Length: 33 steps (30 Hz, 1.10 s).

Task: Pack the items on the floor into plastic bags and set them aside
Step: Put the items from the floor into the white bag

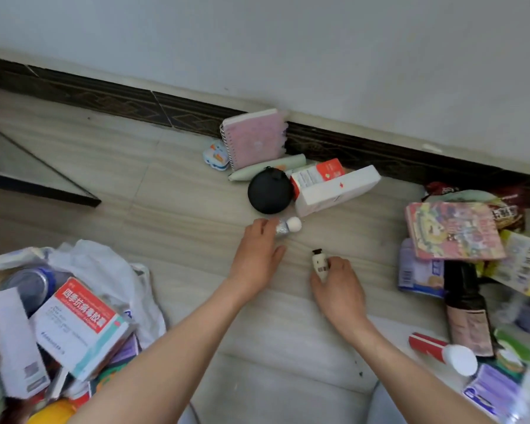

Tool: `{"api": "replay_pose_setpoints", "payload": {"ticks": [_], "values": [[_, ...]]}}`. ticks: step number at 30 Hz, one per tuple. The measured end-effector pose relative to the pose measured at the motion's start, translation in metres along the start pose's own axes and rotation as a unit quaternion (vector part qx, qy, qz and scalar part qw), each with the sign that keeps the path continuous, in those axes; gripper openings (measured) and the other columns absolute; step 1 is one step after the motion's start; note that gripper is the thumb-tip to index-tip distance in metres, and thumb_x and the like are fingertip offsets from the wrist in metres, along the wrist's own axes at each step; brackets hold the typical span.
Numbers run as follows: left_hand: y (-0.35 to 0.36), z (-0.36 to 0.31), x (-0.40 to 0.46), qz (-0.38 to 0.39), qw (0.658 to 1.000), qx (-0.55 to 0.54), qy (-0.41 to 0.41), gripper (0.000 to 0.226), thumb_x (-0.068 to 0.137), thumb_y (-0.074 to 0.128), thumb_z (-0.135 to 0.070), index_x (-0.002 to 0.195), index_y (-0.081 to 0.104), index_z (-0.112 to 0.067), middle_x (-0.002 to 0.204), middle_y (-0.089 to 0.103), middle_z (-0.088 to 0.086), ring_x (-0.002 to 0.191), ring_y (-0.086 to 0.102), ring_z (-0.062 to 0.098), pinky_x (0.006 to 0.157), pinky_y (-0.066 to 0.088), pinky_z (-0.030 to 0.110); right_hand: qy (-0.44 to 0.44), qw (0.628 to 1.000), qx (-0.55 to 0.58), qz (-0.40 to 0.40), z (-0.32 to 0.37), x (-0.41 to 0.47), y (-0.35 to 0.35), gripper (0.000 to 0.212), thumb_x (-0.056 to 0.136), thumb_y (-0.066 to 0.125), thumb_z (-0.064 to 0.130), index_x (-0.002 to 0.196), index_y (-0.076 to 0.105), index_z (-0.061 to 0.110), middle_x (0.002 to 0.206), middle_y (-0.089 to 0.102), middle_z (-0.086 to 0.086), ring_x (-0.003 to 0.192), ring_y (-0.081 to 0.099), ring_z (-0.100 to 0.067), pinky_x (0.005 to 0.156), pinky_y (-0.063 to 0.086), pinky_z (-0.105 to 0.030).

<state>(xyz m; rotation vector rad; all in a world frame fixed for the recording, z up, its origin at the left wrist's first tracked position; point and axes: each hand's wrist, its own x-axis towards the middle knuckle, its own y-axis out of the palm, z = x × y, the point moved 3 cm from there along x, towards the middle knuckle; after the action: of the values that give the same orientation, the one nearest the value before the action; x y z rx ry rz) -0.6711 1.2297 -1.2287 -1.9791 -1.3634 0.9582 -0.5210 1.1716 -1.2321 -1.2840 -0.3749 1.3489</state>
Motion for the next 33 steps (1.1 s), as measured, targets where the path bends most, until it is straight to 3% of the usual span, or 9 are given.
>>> {"api": "replay_pose_setpoints", "payload": {"ticks": [4,11,14,18,20,22,29,31,33], "values": [[0.002,-0.004,0.017,-0.022,0.999,0.02,-0.031,0.038,0.084,0.06,-0.015,0.119,0.051,-0.003,0.117,0.05,0.019,0.106,0.044,0.035,0.088,0.038,0.038,-0.011,0.999,0.034,-0.001,-0.01,0.0,-0.009,0.031,0.087,0.054,0.027,0.112,0.051,0.009,0.112,0.054,-0.009,0.107,0.051,-0.028,0.08,0.04,-0.034],[-0.01,0.005,-0.016,0.03,0.998,0.025,-0.048,0.026,0.082,0.061,-0.021,0.102,0.057,-0.004,0.101,0.055,0.015,0.097,0.052,0.031,0.074,0.037,0.033,-0.01,0.995,0.094,-0.007,-0.013,-0.016,-0.025,0.03,0.085,0.058,0.023,0.11,0.054,0.009,0.108,0.057,-0.009,0.102,0.054,-0.029,0.08,0.042,-0.033],[-0.029,0.012,-0.054,0.029,0.999,-0.011,-0.038,0.03,0.077,0.061,-0.018,0.103,0.06,-0.004,0.099,0.056,0.014,0.095,0.054,0.031,0.077,0.039,0.031,-0.009,0.988,0.151,-0.001,-0.004,-0.031,-0.027,0.026,0.083,0.06,0.021,0.106,0.057,0.008,0.103,0.058,-0.008,0.096,0.056,-0.027,0.078,0.041,-0.03],[-0.064,0.018,-0.112,-0.013,0.993,-0.072,-0.088,0.06,0.06,0.042,-0.052,0.094,0.063,-0.007,0.088,0.057,0.005,0.084,0.056,0.025,0.071,0.037,0.025,0.073,0.948,0.305,0.061,0.021,-0.063,-0.03,0.008,0.084,0.061,0.018,0.085,0.058,0.012,0.074,0.058,0.0,0.072,0.055,-0.018,0.063,0.04,-0.024],[-0.085,0.024,-0.141,-0.043,0.986,-0.097,-0.131,0.046,0.065,0.054,-0.05,0.088,0.064,-0.012,0.085,0.06,0.002,0.08,0.056,0.02,0.067,0.037,0.021,0.115,0.907,0.381,0.137,0.037,-0.083,-0.025,0.022,0.087,0.058,0.014,0.066,0.053,0.012,0.054,0.05,0.001,0.049,0.05,-0.012,0.046,0.036,-0.02],[-0.107,0.032,-0.17,-0.088,0.977,-0.111,-0.157,0.016,0.075,0.068,-0.03,0.084,0.065,-0.017,0.081,0.063,0.001,0.076,0.056,0.018,0.059,0.035,0.011,0.125,0.883,0.406,0.199,0.058,-0.103,-0.018,0.028,0.087,0.057,0.013,0.06,0.049,0.013,0.052,0.048,-0.001,0.041,0.044,-0.01,0.041,0.031,-0.018],[-0.162,0.099,-0.275,-0.211,0.939,-0.114,-0.246,0.023,0.081,0.066,-0.018,0.102,0.062,-0.012,0.096,0.06,0.001,0.087,0.054,0.017,0.076,0.039,0.029,0.041,0.888,0.369,0.272,0.157,-0.159,0.017,0.024,0.085,0.056,0.011,0.063,0.048,0.014,0.06,0.047,-0.005,0.051,0.044,-0.014,0.051,0.032,-0.023],[-0.171,0.124,-0.305,-0.247,0.919,-0.112,-0.286,0.029,0.081,0.067,-0.02,0.107,0.062,-0.011,0.099,0.061,0.005,0.089,0.058,0.024,0.078,0.044,0.033,-0.018,0.906,0.322,0.274,0.187,-0.175,0.034,0.008,0.083,0.058,0.012,0.075,0.059,0.012,0.07,0.058,-0.005,0.06,0.054,-0.015,0.056,0.04,-0.024],[-0.176,0.14,-0.323,-0.272,0.905,-0.099,-0.312,0.032,0.081,0.067,-0.022,0.109,0.061,-0.009,0.102,0.061,0.008,0.087,0.058,0.026,0.077,0.044,0.034,-0.083,0.928,0.263,0.25,0.211,-0.185,0.045,0.019,0.081,0.059,0.017,0.099,0.064,0.011,0.089,0.065,-0.005,0.082,0.062,-0.02,0.07,0.047,-0.027]]}}
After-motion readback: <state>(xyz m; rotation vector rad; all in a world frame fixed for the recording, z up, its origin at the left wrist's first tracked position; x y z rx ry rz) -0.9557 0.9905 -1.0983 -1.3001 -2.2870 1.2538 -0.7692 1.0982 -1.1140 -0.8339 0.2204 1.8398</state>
